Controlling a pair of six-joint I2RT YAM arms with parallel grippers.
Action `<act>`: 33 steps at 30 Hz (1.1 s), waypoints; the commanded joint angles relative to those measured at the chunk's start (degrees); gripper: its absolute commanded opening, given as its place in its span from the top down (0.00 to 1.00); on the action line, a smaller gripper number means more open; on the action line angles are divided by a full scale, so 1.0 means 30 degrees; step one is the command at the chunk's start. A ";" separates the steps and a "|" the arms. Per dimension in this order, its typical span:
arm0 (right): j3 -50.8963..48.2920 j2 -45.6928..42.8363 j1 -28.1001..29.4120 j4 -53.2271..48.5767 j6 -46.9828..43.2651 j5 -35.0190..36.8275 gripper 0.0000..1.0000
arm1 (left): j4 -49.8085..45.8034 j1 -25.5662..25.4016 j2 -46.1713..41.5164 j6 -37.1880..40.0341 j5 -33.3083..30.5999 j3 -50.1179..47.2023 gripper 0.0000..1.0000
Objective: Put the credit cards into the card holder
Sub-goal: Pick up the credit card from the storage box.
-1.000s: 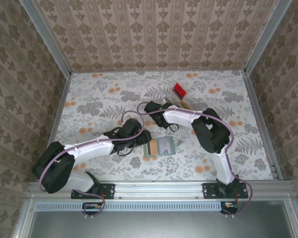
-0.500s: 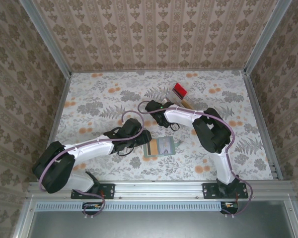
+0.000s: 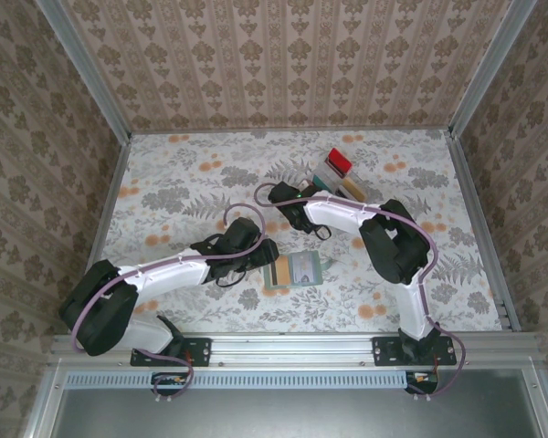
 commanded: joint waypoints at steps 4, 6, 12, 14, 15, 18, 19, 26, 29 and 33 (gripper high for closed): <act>0.0805 -0.1389 -0.0154 -0.1740 0.0795 -0.1160 0.99 | 0.0132 0.0155 0.0082 -0.0010 0.0128 0.0398 0.29; 0.1192 -0.1628 -0.0139 -0.2406 0.1142 -0.1293 1.00 | 0.0060 0.0177 0.0090 0.0039 0.0169 0.0485 0.29; 0.1097 -0.3481 -0.0139 -0.3010 0.2342 -0.3207 1.00 | 0.0015 0.0155 -0.0136 -0.0023 0.0078 0.0573 0.29; 0.1194 -0.3790 -0.0139 -0.3328 0.2798 -0.3361 1.00 | 0.0025 0.0171 -0.0195 -0.0046 0.0086 0.0631 0.29; 0.1367 -0.3917 -0.0144 -0.3696 0.3204 -0.3394 1.00 | 0.0005 0.0186 -0.0228 -0.0053 0.0110 0.0690 0.29; 0.1584 -0.4627 -0.0154 -0.4117 0.4130 -0.4361 1.00 | -0.0092 0.0186 -0.0399 -0.0005 0.0143 0.0805 0.29; 0.1562 -0.4884 -0.0166 -0.4144 0.4386 -0.4812 1.00 | -0.0101 0.0184 -0.0433 0.0001 0.0093 0.0852 0.29; -0.0660 -0.8479 -0.1211 -0.1951 0.7672 -1.2354 1.00 | -0.0111 0.0294 -0.0972 -0.0063 0.0316 0.1081 0.29; -0.2679 -1.0390 -0.2020 0.0421 0.9050 -1.6561 1.00 | 0.0792 0.0551 -0.1420 -0.0447 0.1137 0.0822 0.28; -0.5168 -1.1967 -0.3300 0.3514 1.0934 -2.2201 1.00 | 0.4177 0.1517 -0.1987 -0.1572 0.3466 -0.0118 0.20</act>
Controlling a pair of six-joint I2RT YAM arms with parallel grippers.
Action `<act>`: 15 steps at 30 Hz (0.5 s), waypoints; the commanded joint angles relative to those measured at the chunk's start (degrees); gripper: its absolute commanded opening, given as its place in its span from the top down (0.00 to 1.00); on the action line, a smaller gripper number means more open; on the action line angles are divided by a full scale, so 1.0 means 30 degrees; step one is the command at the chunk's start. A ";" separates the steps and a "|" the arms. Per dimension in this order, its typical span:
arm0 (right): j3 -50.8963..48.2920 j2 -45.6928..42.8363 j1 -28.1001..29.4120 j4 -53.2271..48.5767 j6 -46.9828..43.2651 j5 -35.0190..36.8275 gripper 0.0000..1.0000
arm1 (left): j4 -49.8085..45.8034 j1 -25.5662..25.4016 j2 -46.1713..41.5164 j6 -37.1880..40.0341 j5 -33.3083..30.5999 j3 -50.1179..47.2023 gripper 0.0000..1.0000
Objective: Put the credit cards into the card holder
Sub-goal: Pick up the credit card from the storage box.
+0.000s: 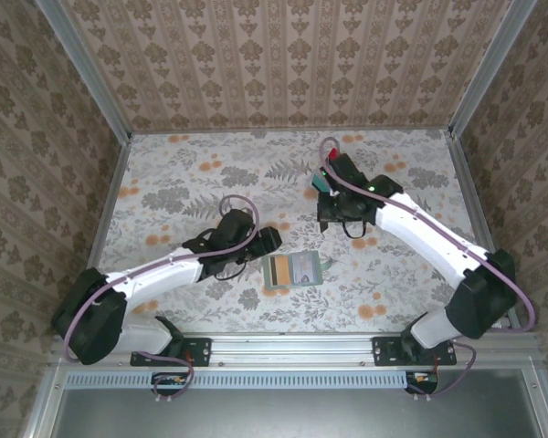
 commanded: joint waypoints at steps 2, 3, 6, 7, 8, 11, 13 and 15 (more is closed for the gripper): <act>-0.2742 -0.1141 -0.1043 0.5136 0.3470 -0.8272 1.00 | 0.4206 0.1100 -0.0652 -0.1199 0.3121 -0.0537 0.18; -0.3318 -0.1242 -0.1219 0.6081 0.3989 -0.9374 1.00 | 0.4524 0.1311 -0.0599 -0.1228 0.3589 -0.0384 0.18; -0.4139 -0.1363 -0.1340 0.7228 0.4884 -1.0602 1.00 | 0.5709 0.1762 -0.0222 -0.1559 0.5030 -0.0042 0.17; -0.4426 -0.1364 -0.1362 0.7677 0.5167 -1.0805 1.00 | 0.6390 0.1836 -0.0048 -0.1713 0.5481 0.0034 0.18; -0.4690 -0.1364 -0.1398 0.8119 0.5390 -1.1061 1.00 | 0.6919 0.1862 0.0096 -0.1806 0.5925 0.0177 0.18; -0.5095 -0.1364 -0.1462 0.9072 0.5904 -1.1858 1.00 | 0.6835 0.1858 0.0582 -0.1806 0.6399 0.0579 0.19; -0.5308 -0.1309 -0.1493 0.9623 0.6248 -1.2265 1.00 | 0.7302 0.1857 0.0741 -0.2089 0.6473 0.0402 0.21; -0.5404 -0.1232 -0.1545 0.9784 0.6424 -1.2389 1.00 | 0.7657 0.1859 0.0801 -0.2368 0.6506 0.0180 0.24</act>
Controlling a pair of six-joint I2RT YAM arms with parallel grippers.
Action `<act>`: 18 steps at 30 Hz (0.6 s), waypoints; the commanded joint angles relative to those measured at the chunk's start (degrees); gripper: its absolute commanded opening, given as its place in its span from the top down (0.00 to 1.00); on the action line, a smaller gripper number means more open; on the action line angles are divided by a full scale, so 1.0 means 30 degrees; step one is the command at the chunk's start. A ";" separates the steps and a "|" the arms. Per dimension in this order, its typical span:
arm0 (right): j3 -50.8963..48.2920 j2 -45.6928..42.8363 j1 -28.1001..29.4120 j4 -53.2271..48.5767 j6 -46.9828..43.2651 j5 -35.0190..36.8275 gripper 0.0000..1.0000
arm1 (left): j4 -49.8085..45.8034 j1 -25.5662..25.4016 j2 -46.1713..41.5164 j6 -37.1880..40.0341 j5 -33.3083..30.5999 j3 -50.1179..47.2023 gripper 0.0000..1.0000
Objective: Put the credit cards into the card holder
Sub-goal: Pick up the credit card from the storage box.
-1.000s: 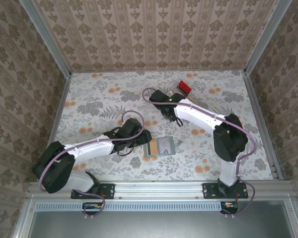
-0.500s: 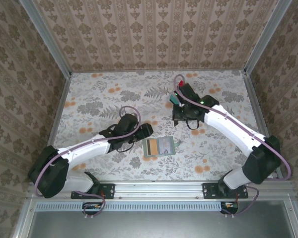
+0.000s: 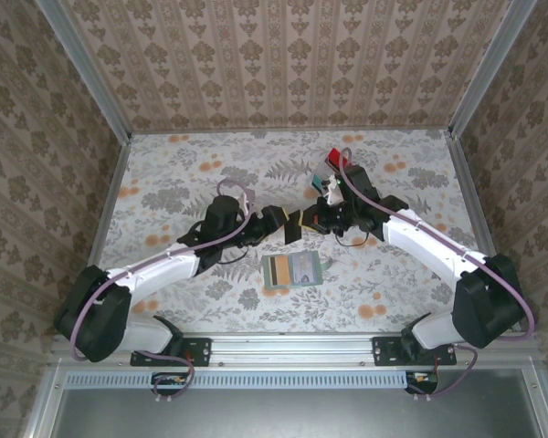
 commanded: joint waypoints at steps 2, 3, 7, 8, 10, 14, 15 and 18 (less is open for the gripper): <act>-0.0522 -0.0267 -0.0232 0.1960 0.1203 -0.1595 1.00 | 0.1687 0.0088 0.0138 -0.0804 0.1006 0.0042 0.28; -0.0670 -0.0263 -0.0289 0.2281 0.1397 -0.1710 1.00 | 0.1803 0.0092 0.0111 -0.0869 0.1041 -0.0007 0.32; -0.1057 0.0007 -0.0468 0.3287 0.2077 -0.2051 1.00 | 0.2203 0.0089 0.0080 -0.0983 0.1594 0.0082 0.48; -0.1170 0.0108 -0.0497 0.3538 0.2232 -0.2176 1.00 | 0.2448 0.0088 0.0079 -0.1059 0.1709 0.0115 0.51; -0.1338 0.0286 -0.0556 0.4060 0.2550 -0.2451 1.00 | 0.2718 0.0081 0.0023 -0.1186 0.1837 0.0157 0.57; -0.1670 0.0326 -0.0730 0.4783 0.3047 -0.2750 0.99 | 0.2613 0.0125 -0.0211 -0.1361 0.1638 0.0119 0.73; -0.1721 0.0298 -0.0761 0.4976 0.3194 -0.2841 0.98 | 0.2635 0.0121 -0.0291 -0.1480 0.1541 0.0065 0.79; -0.1944 0.0196 -0.0848 0.5625 0.3502 -0.3179 0.94 | 0.2726 0.0144 -0.0498 -0.1928 0.1333 -0.0076 0.92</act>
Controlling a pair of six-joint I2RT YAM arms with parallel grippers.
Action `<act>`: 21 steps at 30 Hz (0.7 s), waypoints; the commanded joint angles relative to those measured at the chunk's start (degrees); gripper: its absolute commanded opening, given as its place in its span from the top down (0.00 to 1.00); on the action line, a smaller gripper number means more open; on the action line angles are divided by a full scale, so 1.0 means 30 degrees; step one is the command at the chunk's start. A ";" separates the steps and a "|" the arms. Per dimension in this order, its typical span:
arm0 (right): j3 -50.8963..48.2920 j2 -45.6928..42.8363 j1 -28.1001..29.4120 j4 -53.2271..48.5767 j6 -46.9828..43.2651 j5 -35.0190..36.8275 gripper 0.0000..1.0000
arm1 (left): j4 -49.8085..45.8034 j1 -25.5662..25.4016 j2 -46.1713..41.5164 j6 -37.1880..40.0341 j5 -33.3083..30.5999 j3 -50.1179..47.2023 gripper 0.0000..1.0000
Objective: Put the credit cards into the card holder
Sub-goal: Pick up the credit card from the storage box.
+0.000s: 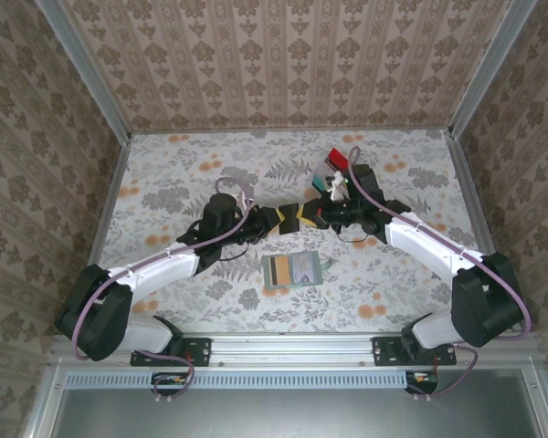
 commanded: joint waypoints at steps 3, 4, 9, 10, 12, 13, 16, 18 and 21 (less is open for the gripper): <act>-0.0505 0.0060 0.0027 0.1891 0.1046 -0.1266 0.87 | 0.1687 -0.0093 -0.0729 -0.1017 0.0522 -0.0226 1.00; -0.0542 0.0060 0.0016 0.1997 0.1121 -0.1295 0.83 | 0.1985 -0.0071 -0.0773 -0.1250 0.0578 -0.0300 1.00; -0.0799 0.0406 -0.0077 0.2865 0.1754 -0.1619 0.71 | 0.3589 0.0061 -0.0769 -0.2828 0.0826 -0.0830 1.00; -0.0836 0.0498 -0.0103 0.3069 0.1889 -0.1669 0.72 | 0.3874 0.0090 -0.0784 -0.3034 0.0831 -0.0930 1.00; -0.0945 0.0614 -0.0107 0.3585 0.2167 -0.1820 0.74 | 0.4170 0.0119 -0.0773 -0.3400 0.0877 -0.1092 1.00; -0.0940 0.0624 -0.0126 0.3666 0.2210 -0.1871 0.80 | 0.4173 0.0148 -0.0769 -0.3435 0.0885 -0.1148 1.00; -0.1013 0.0375 -0.0215 0.3711 0.2186 -0.1912 0.96 | 0.3942 0.0174 -0.0836 -0.3556 0.0643 -0.1331 0.95; -0.1209 -0.0064 -0.0410 0.3103 0.2040 -0.1524 0.99 | 0.2587 0.0236 -0.0907 -0.3227 0.0449 -0.1277 0.63; -0.0951 -0.0944 -0.0625 -0.0579 0.0699 0.0341 0.98 | -0.3804 0.0193 -0.1381 -0.0996 -0.0665 -0.0103 0.33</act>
